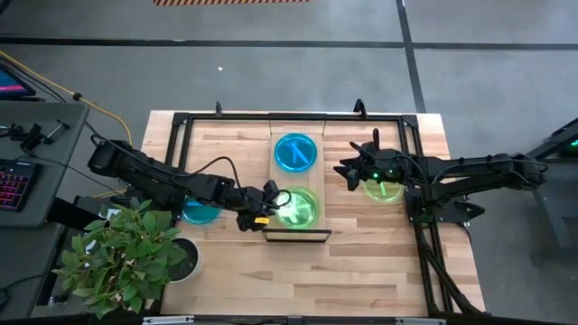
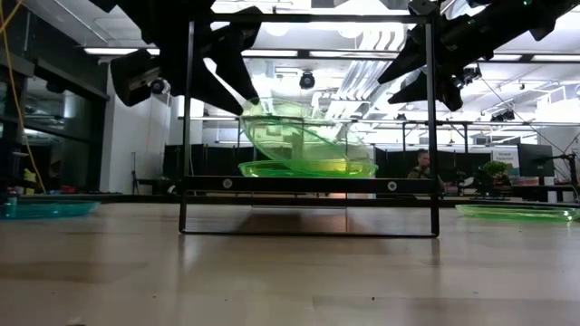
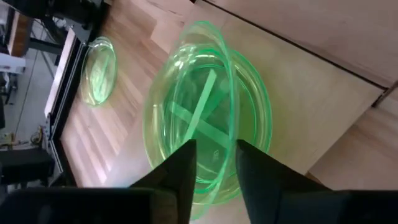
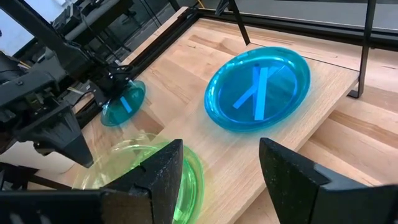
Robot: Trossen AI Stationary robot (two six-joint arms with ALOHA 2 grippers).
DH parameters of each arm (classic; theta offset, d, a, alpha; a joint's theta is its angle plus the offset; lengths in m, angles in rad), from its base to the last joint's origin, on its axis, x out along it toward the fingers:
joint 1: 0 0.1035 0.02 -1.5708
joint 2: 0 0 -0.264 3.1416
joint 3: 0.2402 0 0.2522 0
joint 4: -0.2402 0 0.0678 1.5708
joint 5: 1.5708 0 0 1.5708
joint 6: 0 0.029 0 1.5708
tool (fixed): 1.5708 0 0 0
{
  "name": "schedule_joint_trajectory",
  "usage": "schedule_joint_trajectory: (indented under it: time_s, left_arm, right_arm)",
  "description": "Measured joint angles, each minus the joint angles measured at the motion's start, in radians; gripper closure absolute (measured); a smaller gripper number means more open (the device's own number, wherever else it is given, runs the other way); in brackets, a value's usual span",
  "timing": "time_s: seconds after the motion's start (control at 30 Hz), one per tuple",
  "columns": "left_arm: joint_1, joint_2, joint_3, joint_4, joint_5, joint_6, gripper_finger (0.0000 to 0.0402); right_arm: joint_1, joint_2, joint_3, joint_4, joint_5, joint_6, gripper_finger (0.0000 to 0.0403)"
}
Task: Place and stack plates onto a shelf
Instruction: Stack the green plate on top of the green plate on the shelf
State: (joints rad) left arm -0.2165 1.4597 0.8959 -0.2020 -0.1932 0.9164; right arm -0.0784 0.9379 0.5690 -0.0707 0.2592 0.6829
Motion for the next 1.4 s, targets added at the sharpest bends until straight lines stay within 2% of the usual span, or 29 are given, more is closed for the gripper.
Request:
schedule_joint_trajectory:
  time_s: [0.3, 0.6, 0.7, 0.77, 0.83, 0.9, 1.07, 1.1, 1.2, 1.4]
  left_arm:
    - [0.0, 0.0, 0.0, -0.019, -0.021, -0.133, 0.0242]
    - [0.007, -0.029, -0.001, -0.161, -0.102, -0.27, 0.0229]
    - [0.051, -0.073, -0.001, -0.211, -0.067, -0.43, 0.0229]
    - [0.092, -0.096, -0.001, -0.204, 0.033, -0.595, 0.023]
    - [0.128, -0.108, -0.001, -0.199, 0.133, -0.733, 0.0239]
    - [0.143, -0.107, 0.0, -0.187, 0.172, -0.821, 0.0263]
    - [0.151, -0.058, 0.0, -0.211, 0.197, -1.001, 0.038]
    - [0.151, -0.041, 0.0, -0.204, 0.206, -1.057, 0.039]
    - [0.151, 0.009, 0.0, -0.225, 0.212, -1.166, 0.0393]
    - [0.136, 0.093, 0.0, -0.187, 0.213, -1.219, 0.0401]
  right_arm:
    - [0.0, 0.0, 0.0, 0.0, 0.0, -0.001, 0.0206]
    - [0.0, 0.0, 0.0, 0.0, 0.0, 0.006, 0.0206]
    - [0.0, 0.0, 0.0, 0.005, 0.0, 0.017, 0.0206]
    - [0.0, 0.0, 0.0, 0.005, 0.0, 0.017, 0.0206]
    - [0.0, 0.0, 0.0, 0.007, 0.0, 0.017, 0.0206]
    - [0.0, 0.0, 0.0, 0.007, 0.0, 0.017, 0.0206]
    - [0.0, 0.0, 0.0, 0.005, 0.0, 0.017, 0.0206]
    - [0.0, 0.0, 0.0, 0.004, 0.0, 0.017, 0.0206]
    - [0.0, -0.001, 0.0, 0.003, 0.0, 0.017, 0.0206]
    - [0.0, -0.001, 0.0, -0.003, 0.0, 0.017, 0.0206]
